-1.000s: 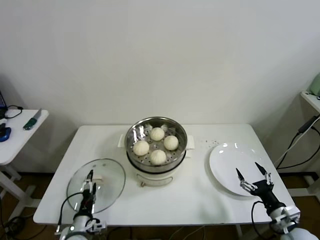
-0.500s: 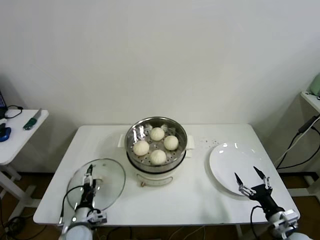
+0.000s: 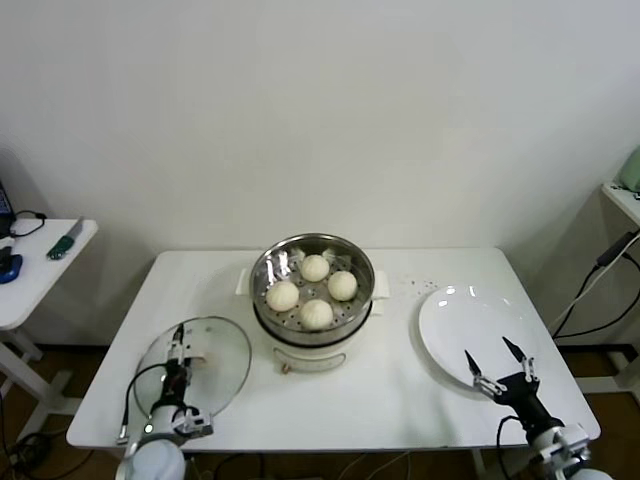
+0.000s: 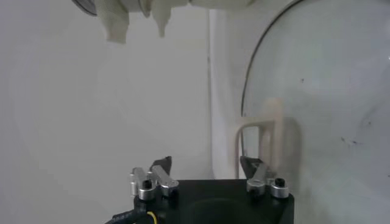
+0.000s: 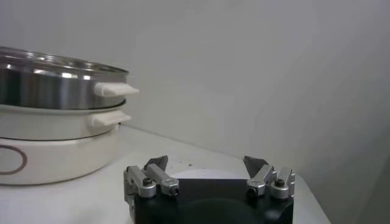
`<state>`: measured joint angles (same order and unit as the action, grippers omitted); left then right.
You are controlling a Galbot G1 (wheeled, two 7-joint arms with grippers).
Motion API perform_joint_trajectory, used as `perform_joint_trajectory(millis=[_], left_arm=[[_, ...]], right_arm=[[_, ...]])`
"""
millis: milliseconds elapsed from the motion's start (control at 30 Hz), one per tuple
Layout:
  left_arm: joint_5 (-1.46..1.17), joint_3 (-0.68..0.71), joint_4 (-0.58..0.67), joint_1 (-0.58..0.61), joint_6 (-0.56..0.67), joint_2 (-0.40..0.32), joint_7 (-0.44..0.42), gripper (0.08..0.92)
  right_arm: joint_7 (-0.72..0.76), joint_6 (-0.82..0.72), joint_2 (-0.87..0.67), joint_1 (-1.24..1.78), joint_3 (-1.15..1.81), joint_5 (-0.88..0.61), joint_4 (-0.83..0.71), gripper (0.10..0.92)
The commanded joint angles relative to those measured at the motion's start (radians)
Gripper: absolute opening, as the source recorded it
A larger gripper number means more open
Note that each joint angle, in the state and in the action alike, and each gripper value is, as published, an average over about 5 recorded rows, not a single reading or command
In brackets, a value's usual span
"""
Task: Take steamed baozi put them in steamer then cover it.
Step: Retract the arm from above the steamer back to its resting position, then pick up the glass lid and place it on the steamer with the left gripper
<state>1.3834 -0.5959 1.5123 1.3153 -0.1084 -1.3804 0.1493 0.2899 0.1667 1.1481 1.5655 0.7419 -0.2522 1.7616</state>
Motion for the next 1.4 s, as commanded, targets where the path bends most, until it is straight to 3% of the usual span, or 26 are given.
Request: perform_joint_trajectory(millis=[33, 400, 700, 1033, 1400], left_arm=[[-0.025, 0.002, -0.012, -0.016, 0.013, 0.004, -0.006, 0.696], [-0.036, 0.008, 0.002, 0.002, 0.021, -0.003, -0.004, 0.376], [-0.068, 0.021, 0.212, 0.073, -0.082, 0.008, -0.004, 0.155], [-0.083, -0.001, 0.471, 0.184, -0.245, 0.090, -0.010, 0.150], [-0.200, 0.032, 0.687, 0.221, -0.434, 0.300, -0.083, 0.150]], right_arm=[[0.004, 0.005, 0.026, 0.001, -0.001, 0.033, -0.007, 0.823], [0.011, 0.016, 0.053, -0.005, -0.001, 0.051, -0.024, 0.823], [0.010, 0.018, 0.052, -0.018, -0.003, 0.055, -0.031, 0.823], [0.004, 0.015, 0.026, -0.072, -0.033, 0.056, -0.064, 0.823], [-0.046, -0.048, -0.007, -0.180, -0.106, 0.070, -0.076, 0.823]])
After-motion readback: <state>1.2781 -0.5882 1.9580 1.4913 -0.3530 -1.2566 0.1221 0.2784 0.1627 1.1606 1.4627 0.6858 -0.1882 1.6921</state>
